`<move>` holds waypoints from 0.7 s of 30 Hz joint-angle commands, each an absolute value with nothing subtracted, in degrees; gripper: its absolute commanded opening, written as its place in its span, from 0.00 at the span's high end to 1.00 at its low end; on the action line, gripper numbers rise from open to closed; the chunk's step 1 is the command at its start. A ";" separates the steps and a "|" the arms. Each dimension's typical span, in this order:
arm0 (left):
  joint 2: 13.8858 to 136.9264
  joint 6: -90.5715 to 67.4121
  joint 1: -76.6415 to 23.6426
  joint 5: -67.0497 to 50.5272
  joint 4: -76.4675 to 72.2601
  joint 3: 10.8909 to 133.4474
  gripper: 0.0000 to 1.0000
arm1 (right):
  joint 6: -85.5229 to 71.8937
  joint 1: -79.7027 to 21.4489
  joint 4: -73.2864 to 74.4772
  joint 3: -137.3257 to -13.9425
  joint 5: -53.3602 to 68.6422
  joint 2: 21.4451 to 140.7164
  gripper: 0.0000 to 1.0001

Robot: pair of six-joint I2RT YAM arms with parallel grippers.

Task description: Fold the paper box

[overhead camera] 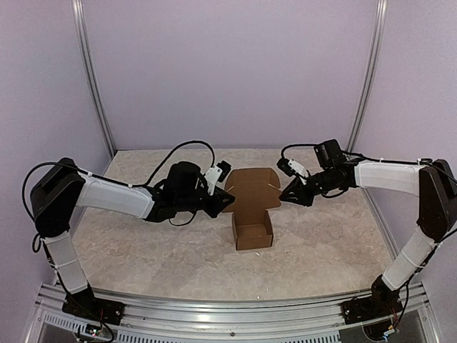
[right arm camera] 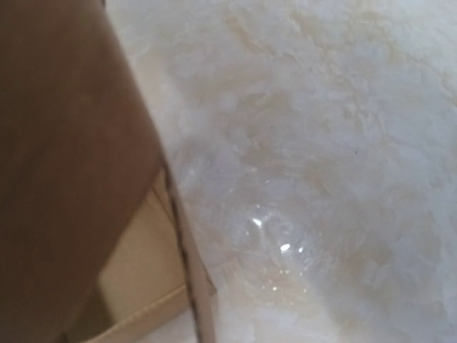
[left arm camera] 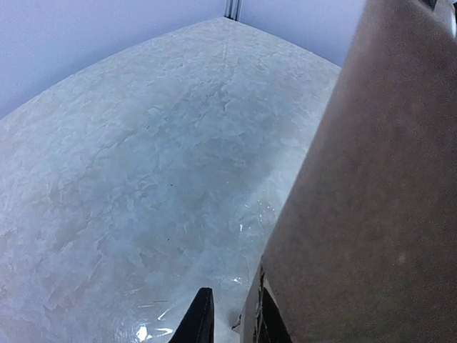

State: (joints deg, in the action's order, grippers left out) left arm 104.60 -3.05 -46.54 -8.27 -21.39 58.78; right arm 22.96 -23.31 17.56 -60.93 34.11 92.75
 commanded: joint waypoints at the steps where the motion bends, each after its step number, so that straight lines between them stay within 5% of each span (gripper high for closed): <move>1: 101.02 -5.30 -47.34 -5.45 -17.70 57.06 0.80 | 22.45 -23.89 16.10 -59.74 35.50 91.99 0.86; 21: 99.64 -3.97 -47.72 -5.83 -17.29 55.81 1.00 | 24.55 -19.75 17.52 -62.10 42.57 90.81 0.83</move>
